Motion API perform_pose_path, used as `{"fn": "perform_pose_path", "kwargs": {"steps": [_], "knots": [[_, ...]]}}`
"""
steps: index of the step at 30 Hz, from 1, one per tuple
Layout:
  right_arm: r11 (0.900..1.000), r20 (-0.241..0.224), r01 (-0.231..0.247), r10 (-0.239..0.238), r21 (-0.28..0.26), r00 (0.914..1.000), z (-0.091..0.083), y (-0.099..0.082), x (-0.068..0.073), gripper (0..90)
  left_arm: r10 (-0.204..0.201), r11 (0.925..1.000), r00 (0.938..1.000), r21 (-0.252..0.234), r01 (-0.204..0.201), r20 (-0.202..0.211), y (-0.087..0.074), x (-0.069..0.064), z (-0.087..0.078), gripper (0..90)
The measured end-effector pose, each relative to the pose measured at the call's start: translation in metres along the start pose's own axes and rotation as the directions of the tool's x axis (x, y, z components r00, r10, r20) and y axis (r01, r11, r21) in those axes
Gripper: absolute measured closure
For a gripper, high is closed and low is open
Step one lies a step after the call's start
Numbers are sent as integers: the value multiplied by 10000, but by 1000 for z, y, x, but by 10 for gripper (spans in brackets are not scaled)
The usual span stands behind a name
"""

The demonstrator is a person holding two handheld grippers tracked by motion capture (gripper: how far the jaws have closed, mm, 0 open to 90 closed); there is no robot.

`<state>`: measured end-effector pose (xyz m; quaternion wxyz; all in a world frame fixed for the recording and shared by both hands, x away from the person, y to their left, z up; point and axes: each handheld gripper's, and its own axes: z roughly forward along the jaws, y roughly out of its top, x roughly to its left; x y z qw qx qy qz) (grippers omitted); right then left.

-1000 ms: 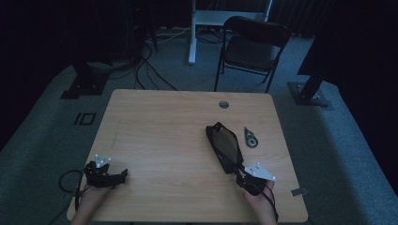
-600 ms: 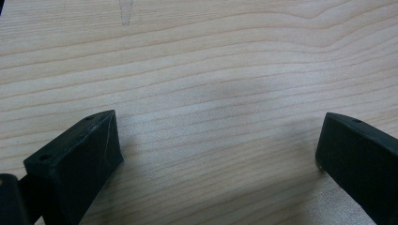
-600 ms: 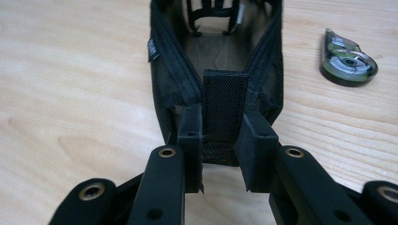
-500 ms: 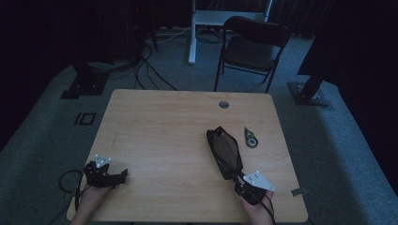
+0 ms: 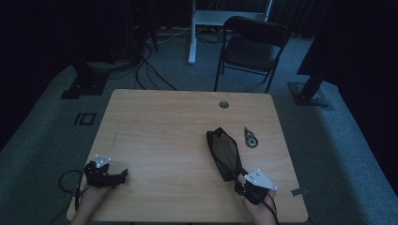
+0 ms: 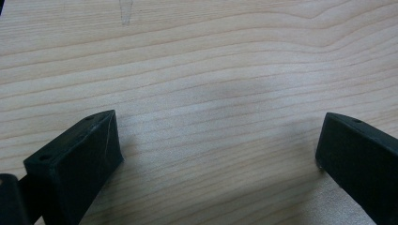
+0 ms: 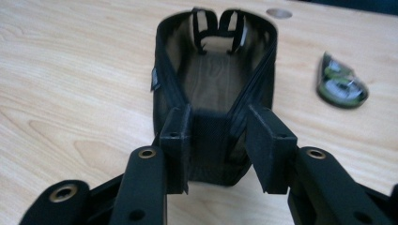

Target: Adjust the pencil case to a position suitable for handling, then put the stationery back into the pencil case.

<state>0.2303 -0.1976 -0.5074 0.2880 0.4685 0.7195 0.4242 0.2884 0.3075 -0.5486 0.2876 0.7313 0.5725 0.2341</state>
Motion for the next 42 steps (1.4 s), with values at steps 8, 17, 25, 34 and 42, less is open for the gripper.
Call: {"fn": "perform_pose_path", "kwargs": {"steps": [8,17,25,34,42], "knots": [[9997,-121,-72,69,-233,9999,-3,19,-15,519,-5,10000,10000,-4,5,1,0,0,0,6],[9963,42,-274,278,-817,9996,-3,43,-33,452,14,10000,10000,5,-14,2,0,0,0,5],[9945,503,-455,505,-943,9975,12,53,-55,408,-5,10000,10000,-4,5,1,0,0,0,6],[9965,1123,-408,488,-723,9925,39,54,-77,400,-1,10000,10000,0,1,1,0,0,0,6],[9984,1345,-481,516,-298,9896,58,55,-91,329,-27,10000,10000,-16,27,4,0,0,0,5]]}}
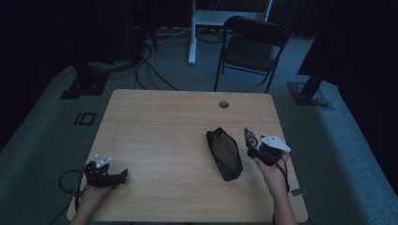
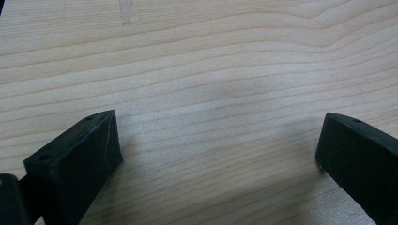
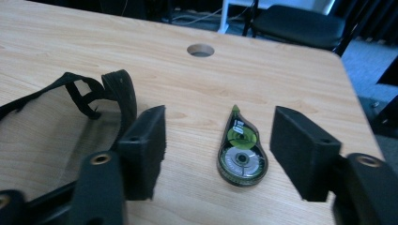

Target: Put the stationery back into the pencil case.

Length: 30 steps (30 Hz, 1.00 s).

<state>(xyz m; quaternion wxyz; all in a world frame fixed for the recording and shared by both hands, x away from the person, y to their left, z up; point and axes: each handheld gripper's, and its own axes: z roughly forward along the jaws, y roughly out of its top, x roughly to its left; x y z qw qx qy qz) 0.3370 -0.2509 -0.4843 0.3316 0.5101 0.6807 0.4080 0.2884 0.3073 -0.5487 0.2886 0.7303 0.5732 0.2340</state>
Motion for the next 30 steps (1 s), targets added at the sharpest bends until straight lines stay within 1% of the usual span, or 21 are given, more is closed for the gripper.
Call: {"fn": "perform_pose_path", "kwargs": {"steps": [2,5,12,17,18,24,27,28,30], "knots": [[10000,99,-78,77,51,9999,5,0,-2,272,1,10000,10000,1,-1,-2,0,0,0,5],[9998,155,-7,4,187,9999,12,0,-4,232,0,10000,10000,1,0,-2,0,0,0,6],[9990,288,-299,290,346,9992,25,1,-12,231,4,10000,10000,14,-4,-5,0,0,0,5],[9973,241,-381,367,625,9990,35,3,-15,179,4,10000,10000,15,-4,-4,0,0,0,6],[9964,222,-496,481,681,9986,37,3,-15,178,1,10000,10000,12,-1,-2,0,0,0,6],[9924,301,-675,648,1024,9974,52,3,-20,178,7,10000,10000,14,-7,-3,0,0,0,6],[9906,249,-700,676,1177,9974,59,3,-24,178,2,10000,10000,11,-2,-2,0,0,0,6],[9904,267,-655,627,1217,9977,62,3,-25,178,2,10000,10000,11,-2,-3,0,0,0,6],[9890,305,-715,681,1297,9972,67,3,-27,178,3,10000,10000,13,-3,-2,0,0,0,6]]}}
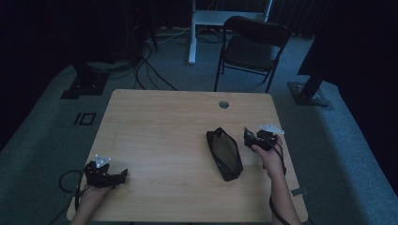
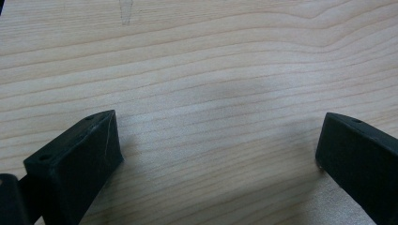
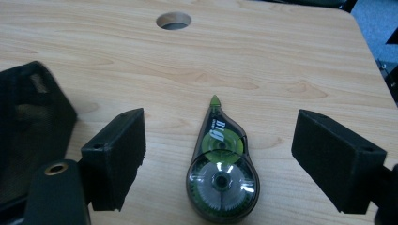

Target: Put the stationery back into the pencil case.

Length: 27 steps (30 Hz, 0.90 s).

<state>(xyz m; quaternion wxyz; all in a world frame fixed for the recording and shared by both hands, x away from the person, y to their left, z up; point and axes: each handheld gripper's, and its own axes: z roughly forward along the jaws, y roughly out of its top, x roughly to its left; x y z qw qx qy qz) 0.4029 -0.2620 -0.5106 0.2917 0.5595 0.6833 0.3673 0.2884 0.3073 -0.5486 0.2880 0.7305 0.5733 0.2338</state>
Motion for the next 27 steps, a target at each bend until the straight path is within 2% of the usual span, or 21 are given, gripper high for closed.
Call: {"fn": "perform_pose_path", "kwargs": {"steps": [7,9,13,15,23,27], "knots": [[9994,-52,-99,101,333,9999,16,-1,-4,178,-1,10000,10000,-1,1,0,0,0,0,6],[9990,-107,-4,9,444,9999,20,-1,-3,178,1,10000,10000,2,-1,-1,0,0,0,6],[9987,-56,-130,133,483,9999,27,-1,-4,178,-1,10000,10000,-2,1,-2,0,0,0,6],[9984,103,-14,9,567,9999,33,0,-5,178,1,10000,10000,-1,-1,-1,0,0,0,6],[9968,78,-93,87,800,9999,43,0,-7,182,-3,10000,10000,-4,3,1,0,0,0,6],[9965,105,-79,71,837,9999,44,-2,-9,221,4,10000,10000,2,-4,1,0,0,0,6]]}}
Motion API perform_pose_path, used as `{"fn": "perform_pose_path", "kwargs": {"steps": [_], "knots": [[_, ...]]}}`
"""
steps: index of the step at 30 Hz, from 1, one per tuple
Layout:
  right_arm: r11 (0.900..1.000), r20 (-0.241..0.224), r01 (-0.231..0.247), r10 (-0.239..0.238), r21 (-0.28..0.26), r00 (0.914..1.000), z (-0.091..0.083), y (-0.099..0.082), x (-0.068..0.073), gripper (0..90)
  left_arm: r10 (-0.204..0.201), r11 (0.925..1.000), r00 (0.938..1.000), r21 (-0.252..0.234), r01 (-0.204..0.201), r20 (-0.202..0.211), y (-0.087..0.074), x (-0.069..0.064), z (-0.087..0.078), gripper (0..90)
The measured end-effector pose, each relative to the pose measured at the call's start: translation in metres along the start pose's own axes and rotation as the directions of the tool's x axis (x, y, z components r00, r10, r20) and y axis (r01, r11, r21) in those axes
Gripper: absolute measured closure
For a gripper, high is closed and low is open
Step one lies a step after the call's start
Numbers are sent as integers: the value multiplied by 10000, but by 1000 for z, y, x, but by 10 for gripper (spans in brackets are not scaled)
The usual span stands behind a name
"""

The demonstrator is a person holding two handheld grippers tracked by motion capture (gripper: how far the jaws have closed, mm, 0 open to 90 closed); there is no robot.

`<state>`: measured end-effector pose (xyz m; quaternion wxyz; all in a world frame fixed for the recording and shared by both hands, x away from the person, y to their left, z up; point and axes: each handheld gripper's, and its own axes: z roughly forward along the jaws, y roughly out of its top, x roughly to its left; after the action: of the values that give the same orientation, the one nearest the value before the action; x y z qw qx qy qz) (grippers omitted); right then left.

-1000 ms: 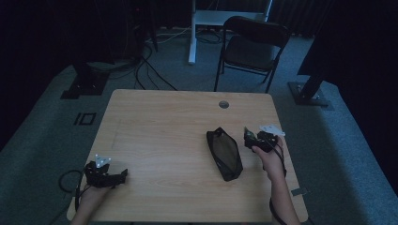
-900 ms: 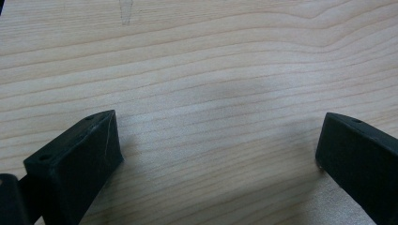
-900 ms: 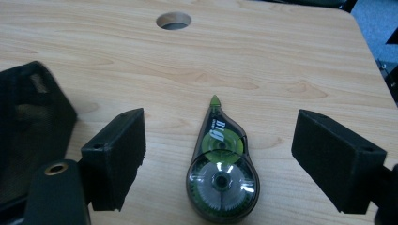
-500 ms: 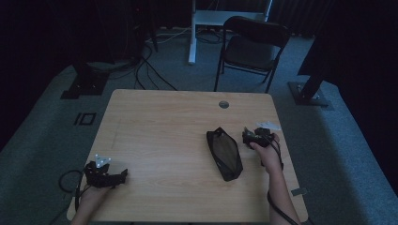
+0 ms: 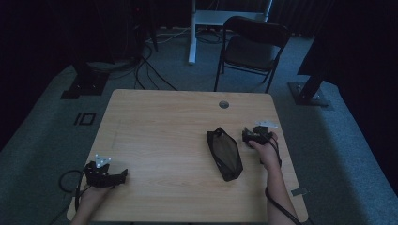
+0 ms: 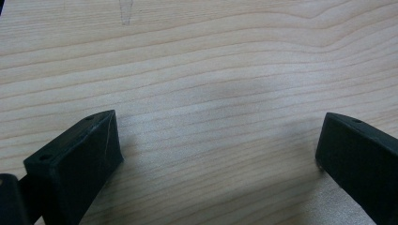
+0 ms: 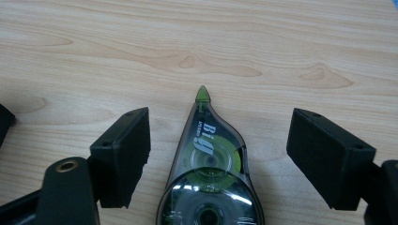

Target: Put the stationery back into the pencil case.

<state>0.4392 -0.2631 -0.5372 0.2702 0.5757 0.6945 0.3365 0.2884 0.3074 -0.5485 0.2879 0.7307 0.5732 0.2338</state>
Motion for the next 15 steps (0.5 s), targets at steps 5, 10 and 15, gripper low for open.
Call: {"fn": "perform_pose_path", "kwargs": {"steps": [5,10,15], "knots": [[9999,-118,20,-18,124,9999,2,-3,-2,246,-5,10000,10000,-4,5,0,0,0,0,6],[9996,-268,-8,15,276,9996,4,-8,-2,325,-6,10000,10000,-4,6,-1,0,0,0,6],[9992,-240,227,-218,338,9995,5,-11,-4,406,-1,10000,10000,-1,1,-1,0,0,0,6]]}}
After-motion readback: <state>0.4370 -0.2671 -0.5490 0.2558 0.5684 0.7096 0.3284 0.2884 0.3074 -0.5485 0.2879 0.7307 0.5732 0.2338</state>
